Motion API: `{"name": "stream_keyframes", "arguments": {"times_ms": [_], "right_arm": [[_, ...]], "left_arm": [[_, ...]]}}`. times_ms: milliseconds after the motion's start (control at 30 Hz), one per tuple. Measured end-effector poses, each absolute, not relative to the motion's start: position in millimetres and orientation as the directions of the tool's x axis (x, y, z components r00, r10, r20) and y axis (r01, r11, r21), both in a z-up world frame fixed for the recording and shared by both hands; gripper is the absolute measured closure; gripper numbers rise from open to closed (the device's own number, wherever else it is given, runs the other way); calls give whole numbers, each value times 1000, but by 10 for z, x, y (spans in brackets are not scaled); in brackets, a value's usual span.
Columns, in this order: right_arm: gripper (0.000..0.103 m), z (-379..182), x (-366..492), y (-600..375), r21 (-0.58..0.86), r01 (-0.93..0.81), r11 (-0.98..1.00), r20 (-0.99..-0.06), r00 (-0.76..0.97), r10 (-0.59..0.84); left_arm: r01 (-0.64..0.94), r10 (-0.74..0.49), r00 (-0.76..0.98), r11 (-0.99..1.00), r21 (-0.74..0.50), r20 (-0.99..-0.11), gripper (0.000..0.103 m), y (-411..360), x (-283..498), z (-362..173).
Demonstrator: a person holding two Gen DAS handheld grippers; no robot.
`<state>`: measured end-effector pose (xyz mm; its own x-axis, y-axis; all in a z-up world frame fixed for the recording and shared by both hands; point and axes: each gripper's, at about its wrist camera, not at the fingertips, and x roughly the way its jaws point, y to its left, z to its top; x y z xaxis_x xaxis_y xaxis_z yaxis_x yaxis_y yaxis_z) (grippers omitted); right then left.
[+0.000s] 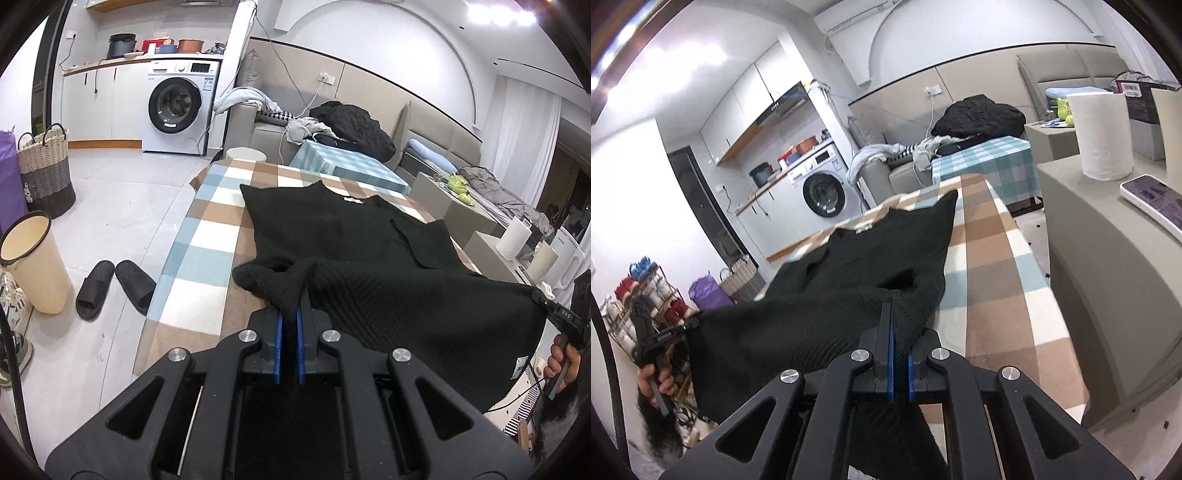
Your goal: Fold small clothes
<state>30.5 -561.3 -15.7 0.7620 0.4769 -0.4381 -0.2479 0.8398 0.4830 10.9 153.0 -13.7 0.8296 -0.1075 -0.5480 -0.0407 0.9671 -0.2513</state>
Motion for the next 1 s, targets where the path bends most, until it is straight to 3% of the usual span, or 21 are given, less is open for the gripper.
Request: {"name": "stream_keyframes", "arguments": {"times_ms": [233,567,1000], "right_arm": [[98,-33,663,-5485,468,-203,860,-436,793,425],[98,-105,1407,-5298,421,-103,901,-524,783,334],[96,-345,1820,-5227,392,-15,920,-627,727,279]], "left_arm": [[-69,-93,829,962,-265,-551,100,1595,575,-107],[-134,-48,783,961,-243,-620,100,1665,1319,-327],[-175,-7,731,964,-198,-682,99,1666,1634,-679]]}}
